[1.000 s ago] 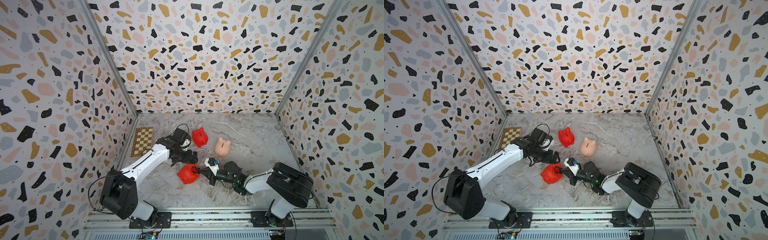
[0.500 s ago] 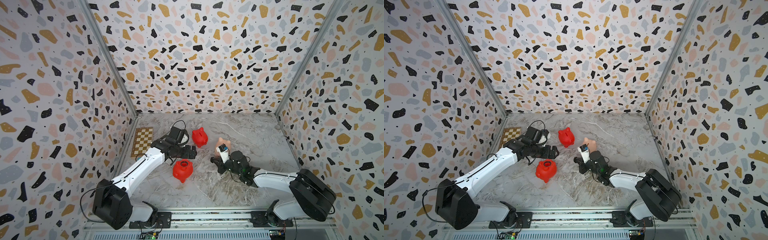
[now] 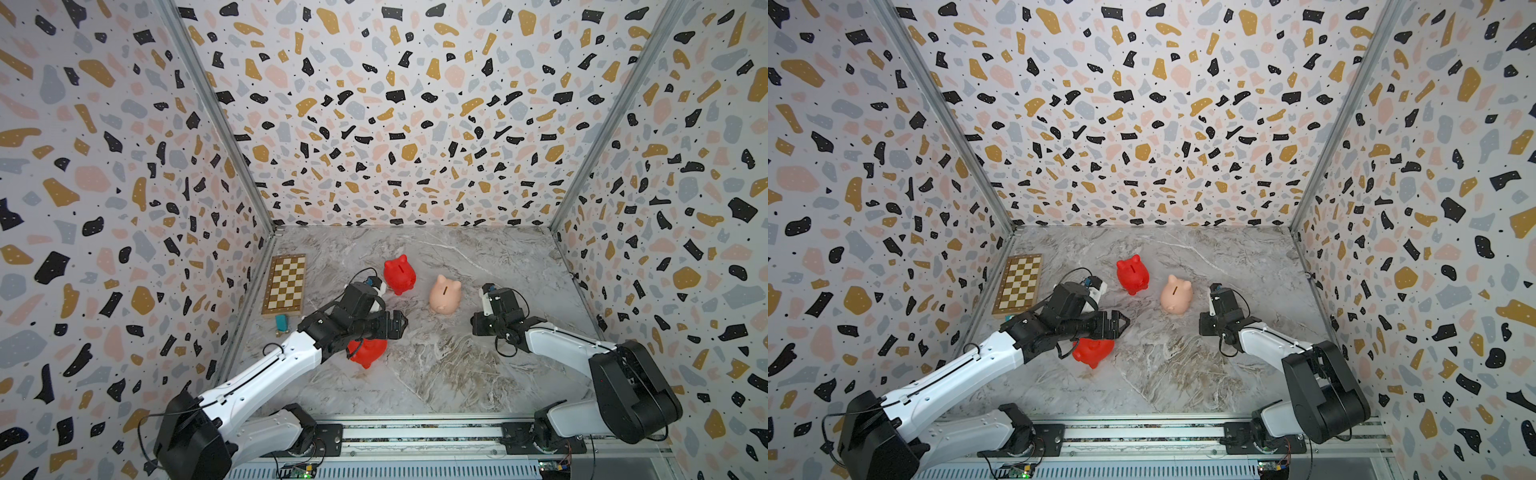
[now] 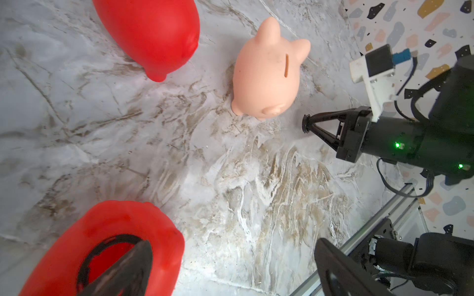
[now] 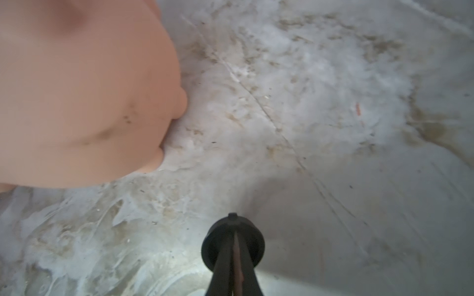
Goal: Open piggy banks
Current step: Place the lid at the center of the board, then move the piggy bank to the center of the board.
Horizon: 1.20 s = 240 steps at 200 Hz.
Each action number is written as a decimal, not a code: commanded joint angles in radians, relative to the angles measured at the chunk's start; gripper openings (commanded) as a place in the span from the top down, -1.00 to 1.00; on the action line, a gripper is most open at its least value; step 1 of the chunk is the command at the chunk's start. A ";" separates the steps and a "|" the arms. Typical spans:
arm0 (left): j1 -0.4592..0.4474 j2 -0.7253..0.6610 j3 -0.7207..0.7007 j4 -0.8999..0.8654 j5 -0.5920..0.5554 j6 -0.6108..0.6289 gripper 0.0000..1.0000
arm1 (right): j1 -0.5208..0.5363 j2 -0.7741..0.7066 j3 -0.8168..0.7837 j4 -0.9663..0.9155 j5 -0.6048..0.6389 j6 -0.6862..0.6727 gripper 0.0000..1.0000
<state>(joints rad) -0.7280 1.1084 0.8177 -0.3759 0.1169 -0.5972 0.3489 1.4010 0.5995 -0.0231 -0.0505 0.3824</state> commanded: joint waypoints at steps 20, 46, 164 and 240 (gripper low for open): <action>-0.110 -0.042 -0.110 0.157 -0.091 -0.117 -0.98 | -0.044 0.006 0.003 -0.060 0.029 0.037 0.82; -0.181 -0.015 -0.149 0.175 -0.124 -0.143 -0.98 | -0.044 -0.034 0.005 -0.065 0.050 0.037 0.49; -0.167 0.089 -0.217 0.226 -0.328 -0.108 -0.98 | -0.057 -0.310 -0.022 -0.085 -0.014 0.075 -1.00; 0.111 0.159 -0.181 0.301 -0.293 0.121 -0.98 | -0.057 -0.354 -0.071 -0.033 -0.136 0.076 -1.00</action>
<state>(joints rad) -0.6762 1.2453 0.6098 -0.1219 -0.1780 -0.5827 0.2935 1.0794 0.5404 -0.0685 -0.1509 0.4526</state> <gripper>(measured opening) 0.988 0.997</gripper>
